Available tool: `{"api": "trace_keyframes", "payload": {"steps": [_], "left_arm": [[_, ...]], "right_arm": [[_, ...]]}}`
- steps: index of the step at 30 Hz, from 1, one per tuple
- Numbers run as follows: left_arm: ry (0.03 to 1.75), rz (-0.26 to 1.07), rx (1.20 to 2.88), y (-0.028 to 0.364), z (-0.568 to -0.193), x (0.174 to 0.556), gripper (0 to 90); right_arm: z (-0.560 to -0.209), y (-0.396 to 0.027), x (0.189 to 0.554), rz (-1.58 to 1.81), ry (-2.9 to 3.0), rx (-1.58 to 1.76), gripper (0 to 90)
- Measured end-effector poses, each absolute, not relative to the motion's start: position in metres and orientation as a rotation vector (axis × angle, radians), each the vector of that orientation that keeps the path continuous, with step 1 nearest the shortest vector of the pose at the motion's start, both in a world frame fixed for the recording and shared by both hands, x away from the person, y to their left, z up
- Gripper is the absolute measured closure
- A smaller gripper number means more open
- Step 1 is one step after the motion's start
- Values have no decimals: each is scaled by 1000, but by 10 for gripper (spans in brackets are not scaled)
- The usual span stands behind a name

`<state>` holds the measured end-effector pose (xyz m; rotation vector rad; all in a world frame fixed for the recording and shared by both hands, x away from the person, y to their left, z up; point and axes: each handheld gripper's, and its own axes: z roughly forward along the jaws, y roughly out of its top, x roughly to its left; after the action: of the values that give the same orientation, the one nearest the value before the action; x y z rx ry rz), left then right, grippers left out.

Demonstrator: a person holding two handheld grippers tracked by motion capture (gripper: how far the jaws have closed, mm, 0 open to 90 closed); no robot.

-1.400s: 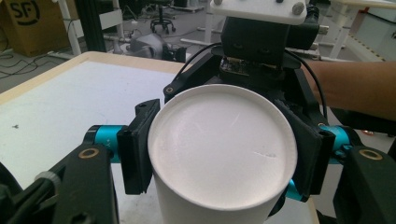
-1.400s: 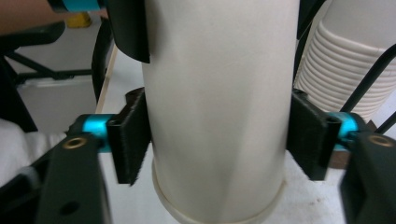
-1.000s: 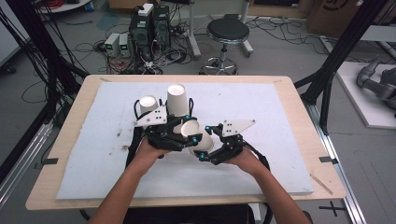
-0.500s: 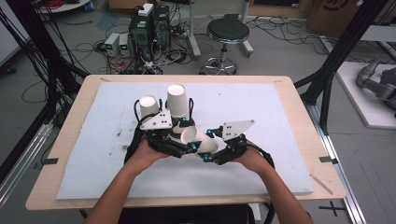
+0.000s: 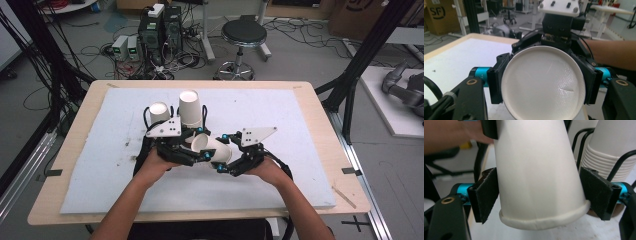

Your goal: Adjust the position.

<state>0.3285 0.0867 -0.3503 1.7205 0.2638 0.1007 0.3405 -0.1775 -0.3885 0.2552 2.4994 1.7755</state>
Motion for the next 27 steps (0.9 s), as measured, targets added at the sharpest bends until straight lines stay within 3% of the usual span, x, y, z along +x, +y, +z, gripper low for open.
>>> {"api": "trace_keyframes", "payload": {"steps": [4,11,14,18,21,24,27], "left_arm": [[261,84,1684,88,-349,328,356],[284,65,1735,89,-356,326,344],[320,108,1778,89,-359,322,238],[336,109,1770,95,-360,324,222],[326,86,1770,95,-362,326,231],[281,51,1761,96,-362,326,335],[265,22,1750,97,-363,327,354]], "right_arm": [[-391,-175,340,1808,2483,262,197],[-391,-178,340,1741,2533,175,290],[-391,-177,340,1657,2561,185,298],[-390,-178,342,1622,2571,159,312],[-389,-176,340,1592,2596,132,319],[-388,-176,340,1608,2616,135,331],[-389,-177,341,1620,2625,124,316]]}}
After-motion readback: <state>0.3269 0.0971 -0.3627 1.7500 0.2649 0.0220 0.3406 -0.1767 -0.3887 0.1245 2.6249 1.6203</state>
